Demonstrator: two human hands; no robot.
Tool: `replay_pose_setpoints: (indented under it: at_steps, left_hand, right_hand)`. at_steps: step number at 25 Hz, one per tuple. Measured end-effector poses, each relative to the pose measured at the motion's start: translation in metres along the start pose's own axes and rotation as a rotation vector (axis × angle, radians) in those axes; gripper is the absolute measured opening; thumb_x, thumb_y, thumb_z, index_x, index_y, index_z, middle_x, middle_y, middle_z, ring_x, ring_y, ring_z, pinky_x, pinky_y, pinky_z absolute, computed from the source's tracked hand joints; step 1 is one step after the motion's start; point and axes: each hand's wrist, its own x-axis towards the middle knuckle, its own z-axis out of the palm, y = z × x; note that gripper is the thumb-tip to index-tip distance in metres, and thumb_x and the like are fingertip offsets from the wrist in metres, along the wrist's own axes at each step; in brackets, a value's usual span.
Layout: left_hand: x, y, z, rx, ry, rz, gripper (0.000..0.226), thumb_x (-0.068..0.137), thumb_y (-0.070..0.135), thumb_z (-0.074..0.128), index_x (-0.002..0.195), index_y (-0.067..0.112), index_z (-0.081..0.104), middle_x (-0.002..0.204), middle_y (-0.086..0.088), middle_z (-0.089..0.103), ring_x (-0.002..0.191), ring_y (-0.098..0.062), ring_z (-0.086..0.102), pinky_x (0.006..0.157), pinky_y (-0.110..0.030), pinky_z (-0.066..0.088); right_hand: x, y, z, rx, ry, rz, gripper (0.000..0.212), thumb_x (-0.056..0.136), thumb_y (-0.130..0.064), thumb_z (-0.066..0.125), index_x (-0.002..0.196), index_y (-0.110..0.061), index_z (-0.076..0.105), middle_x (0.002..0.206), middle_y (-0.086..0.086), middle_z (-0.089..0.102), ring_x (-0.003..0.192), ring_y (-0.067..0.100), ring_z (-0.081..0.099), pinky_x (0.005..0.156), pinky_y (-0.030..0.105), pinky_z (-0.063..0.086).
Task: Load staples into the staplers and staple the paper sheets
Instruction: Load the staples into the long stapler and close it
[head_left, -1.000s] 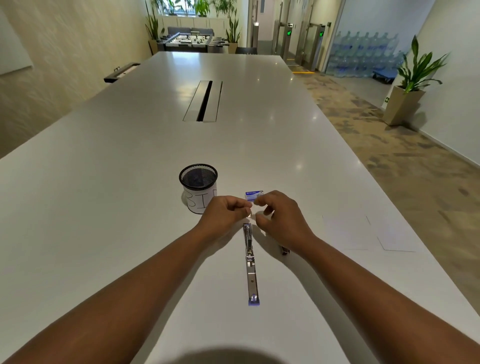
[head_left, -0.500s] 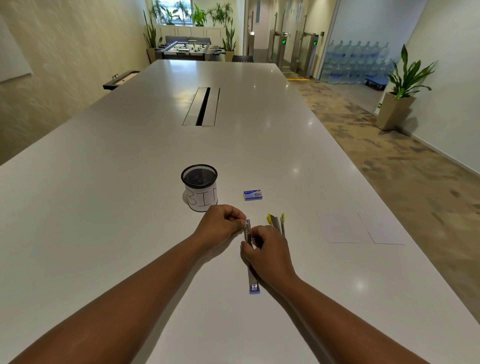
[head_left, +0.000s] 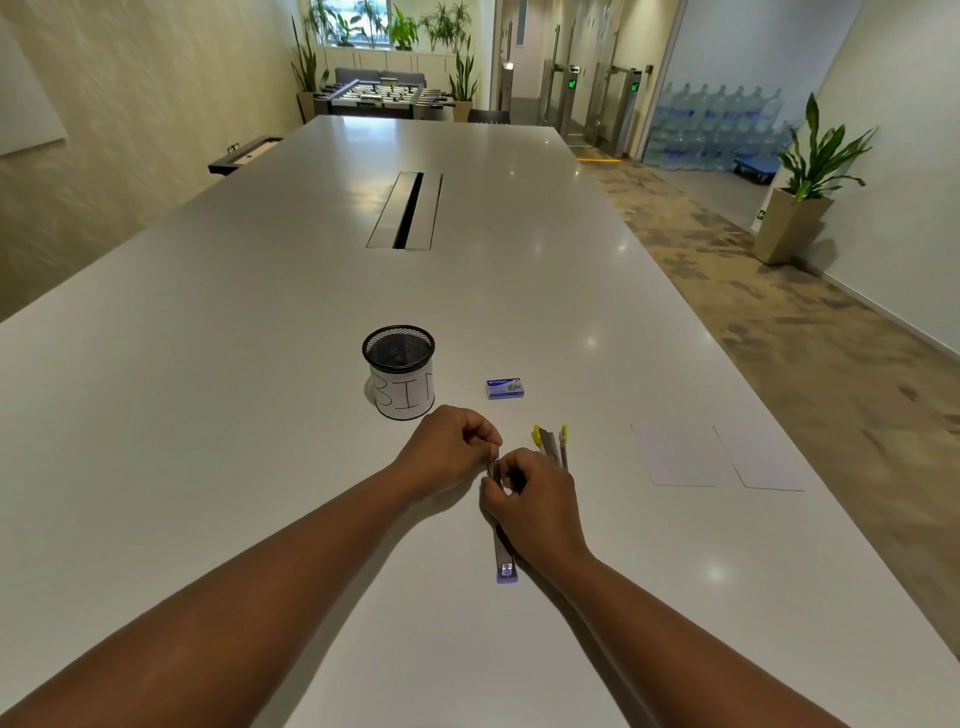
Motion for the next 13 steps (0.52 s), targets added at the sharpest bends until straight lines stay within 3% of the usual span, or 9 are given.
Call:
replay_pose_setpoints:
  at_steps: [7, 13]
  left_hand:
    - [0.0013, -0.0004, 0.0027, 0.054, -0.023, -0.001, 0.011, 0.086, 0.008, 0.071, 0.086, 0.016, 0.079, 0.087, 0.004, 0.077, 0.085, -0.011, 0.071, 0.082, -0.028, 0.057]
    - [0.0032, 0.0018, -0.0015, 0.098, -0.047, 0.007, 0.016, 0.091, 0.008, 0.068, 0.082, 0.02, 0.075, 0.089, 0.003, 0.076, 0.086, -0.013, 0.069, 0.078, -0.026, 0.054]
  right_hand:
    - [-0.0004, 0.0003, 0.0011, -0.006, -0.002, 0.012, 0.018, 0.082, -0.021, 0.072, 0.072, -0.015, 0.058, 0.066, -0.003, 0.057, 0.064, 0.015, 0.053, 0.058, 0.024, 0.041]
    - [0.0005, 0.002, 0.0026, -0.008, 0.002, 0.012, 0.018, 0.081, -0.022, 0.073, 0.072, -0.018, 0.058, 0.066, -0.006, 0.056, 0.062, 0.011, 0.05, 0.057, 0.021, 0.04]
